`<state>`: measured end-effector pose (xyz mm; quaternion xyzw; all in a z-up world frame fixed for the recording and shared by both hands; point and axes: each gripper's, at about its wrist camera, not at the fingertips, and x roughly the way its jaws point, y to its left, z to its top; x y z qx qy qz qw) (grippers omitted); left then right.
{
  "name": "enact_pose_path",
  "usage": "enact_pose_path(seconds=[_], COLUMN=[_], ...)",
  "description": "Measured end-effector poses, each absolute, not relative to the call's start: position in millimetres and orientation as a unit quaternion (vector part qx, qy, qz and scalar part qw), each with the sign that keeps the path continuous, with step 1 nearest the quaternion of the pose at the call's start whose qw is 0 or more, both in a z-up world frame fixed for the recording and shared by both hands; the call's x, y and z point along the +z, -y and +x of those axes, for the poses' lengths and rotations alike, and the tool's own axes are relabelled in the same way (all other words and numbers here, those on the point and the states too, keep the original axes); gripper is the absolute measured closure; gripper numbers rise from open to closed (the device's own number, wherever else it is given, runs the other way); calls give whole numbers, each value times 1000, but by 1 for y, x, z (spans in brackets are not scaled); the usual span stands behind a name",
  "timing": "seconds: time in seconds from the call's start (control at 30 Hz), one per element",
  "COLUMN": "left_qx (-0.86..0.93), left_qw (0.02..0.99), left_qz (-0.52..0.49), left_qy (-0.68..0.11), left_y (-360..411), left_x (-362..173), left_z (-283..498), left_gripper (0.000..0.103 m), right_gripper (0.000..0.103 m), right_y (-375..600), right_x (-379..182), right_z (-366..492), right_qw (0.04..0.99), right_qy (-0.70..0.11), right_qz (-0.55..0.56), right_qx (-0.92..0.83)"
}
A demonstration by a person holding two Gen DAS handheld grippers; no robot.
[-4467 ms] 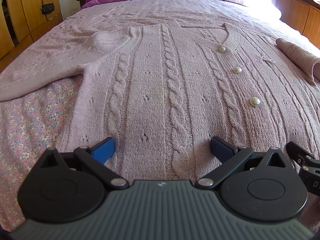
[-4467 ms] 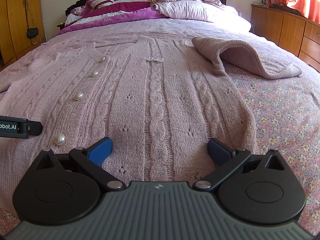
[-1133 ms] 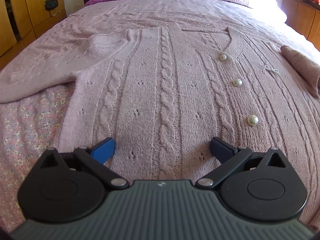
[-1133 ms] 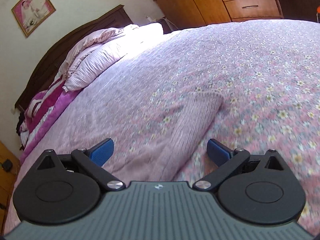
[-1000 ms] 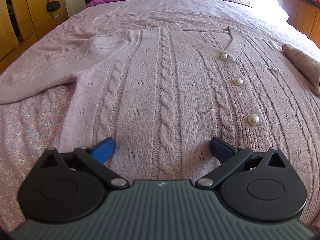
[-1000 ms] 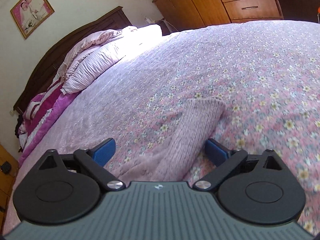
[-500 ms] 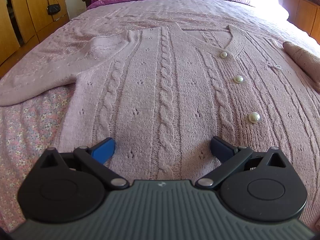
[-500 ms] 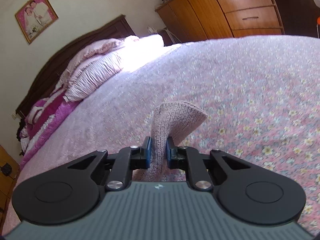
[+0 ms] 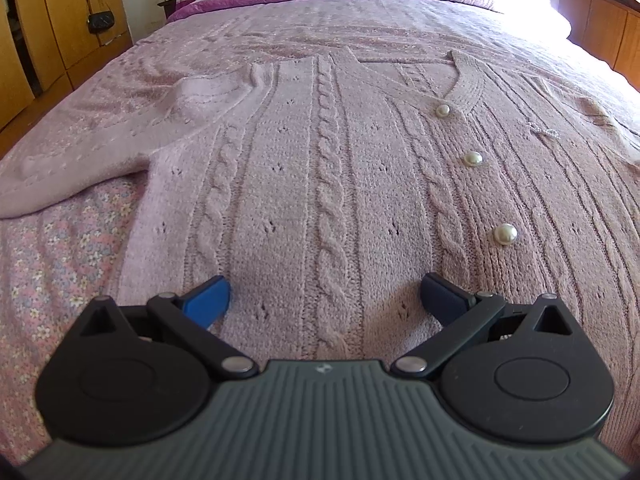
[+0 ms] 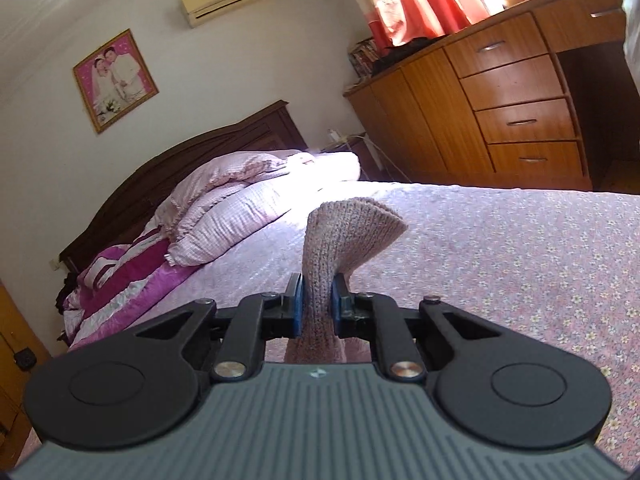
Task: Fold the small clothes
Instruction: 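Lift the sleeve with the right gripper, carry it across the body, release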
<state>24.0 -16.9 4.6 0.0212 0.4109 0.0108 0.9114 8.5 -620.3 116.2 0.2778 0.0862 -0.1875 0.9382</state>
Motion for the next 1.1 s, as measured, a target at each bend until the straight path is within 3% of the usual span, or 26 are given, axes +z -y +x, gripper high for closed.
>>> enact_pose_path(seconds=[0.8, 1.1], left_qx=[38, 58], left_qw=[929, 930], left_qz=[-5, -22], left_qy=[-369, -361], left_y=[-42, -69], left_x=[49, 51], left_z=[16, 11], left_gripper=[0, 0], right_gripper=[88, 88], right_y=[349, 251], right_x=[203, 196], right_z=[93, 119], right_qw=[967, 953], right_qy=[-86, -110], right_qz=[234, 255], right_qx=[56, 121])
